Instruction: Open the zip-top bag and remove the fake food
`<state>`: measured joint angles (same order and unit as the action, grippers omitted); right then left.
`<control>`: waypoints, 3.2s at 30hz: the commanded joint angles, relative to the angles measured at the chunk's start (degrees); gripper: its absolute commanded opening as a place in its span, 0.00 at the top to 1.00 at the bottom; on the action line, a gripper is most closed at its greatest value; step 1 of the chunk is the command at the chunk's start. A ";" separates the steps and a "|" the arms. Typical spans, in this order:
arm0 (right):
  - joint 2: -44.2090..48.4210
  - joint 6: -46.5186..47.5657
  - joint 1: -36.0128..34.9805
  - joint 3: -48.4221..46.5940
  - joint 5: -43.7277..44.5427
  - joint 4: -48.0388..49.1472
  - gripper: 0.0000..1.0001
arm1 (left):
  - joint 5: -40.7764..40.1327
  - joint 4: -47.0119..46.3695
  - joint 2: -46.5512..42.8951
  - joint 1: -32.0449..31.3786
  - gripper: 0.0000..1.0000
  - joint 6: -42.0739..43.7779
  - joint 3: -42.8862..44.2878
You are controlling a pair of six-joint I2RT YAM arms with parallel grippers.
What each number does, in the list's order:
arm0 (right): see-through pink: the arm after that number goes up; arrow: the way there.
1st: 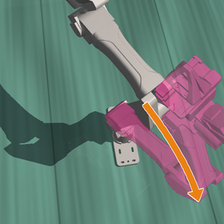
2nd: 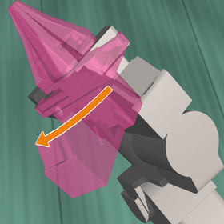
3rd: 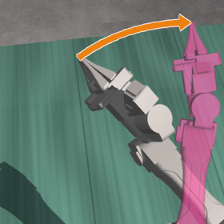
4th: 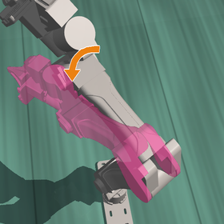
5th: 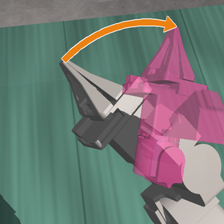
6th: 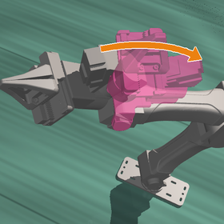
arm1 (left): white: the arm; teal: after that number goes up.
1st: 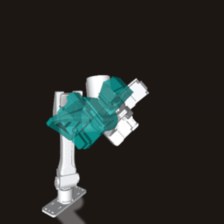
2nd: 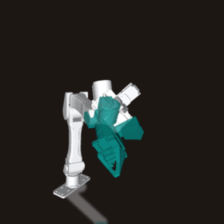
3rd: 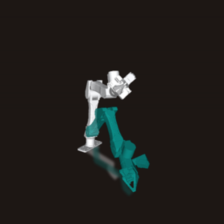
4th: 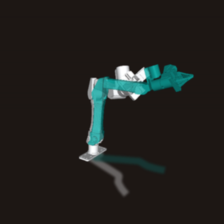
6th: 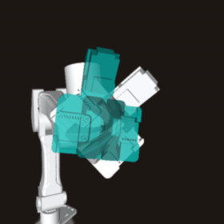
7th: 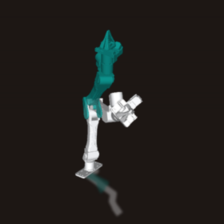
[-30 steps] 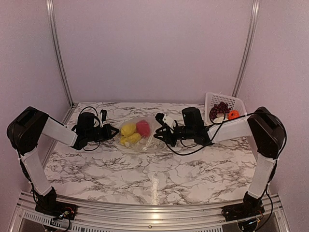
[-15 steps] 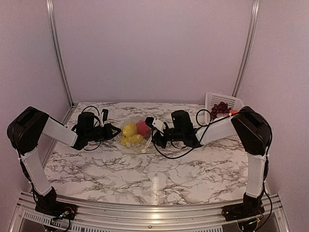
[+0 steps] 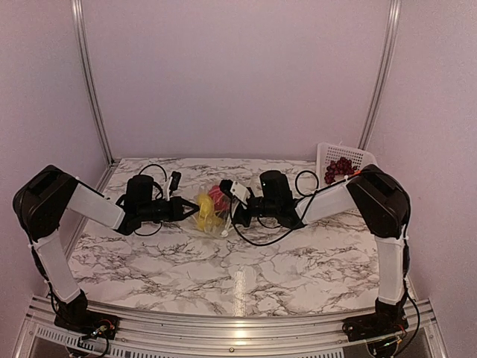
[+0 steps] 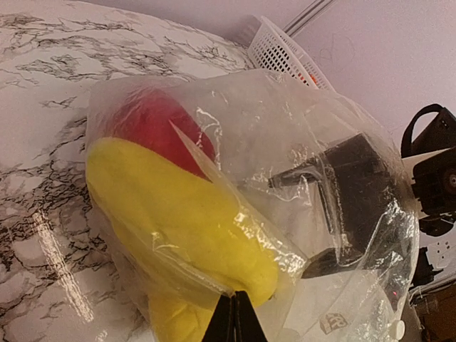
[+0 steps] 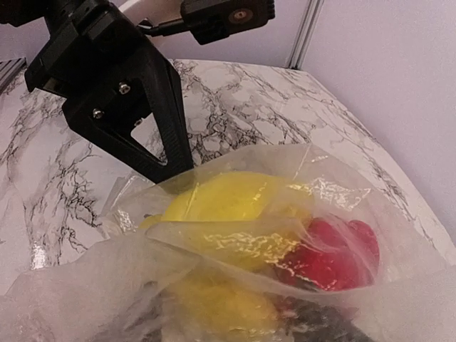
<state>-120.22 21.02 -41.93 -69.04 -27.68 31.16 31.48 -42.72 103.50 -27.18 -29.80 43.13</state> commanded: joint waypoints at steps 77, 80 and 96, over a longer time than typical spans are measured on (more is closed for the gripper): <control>7.15 3.05 1.68 -4.86 5.51 -36.94 0.77 | -2.26 -9.72 3.81 6.08 1.00 -7.76 -2.08; 8.99 2.01 2.42 -2.79 7.08 -36.05 0.77 | -2.66 -9.49 3.57 6.36 1.00 -7.56 -2.20; 4.18 -4.49 1.77 -15.45 5.32 -41.95 0.74 | -3.83 -2.55 -1.53 2.13 1.00 2.29 -0.59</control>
<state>-114.10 19.25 -39.29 -78.70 -22.15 -6.55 29.47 -48.95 105.45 -23.44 -32.42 41.25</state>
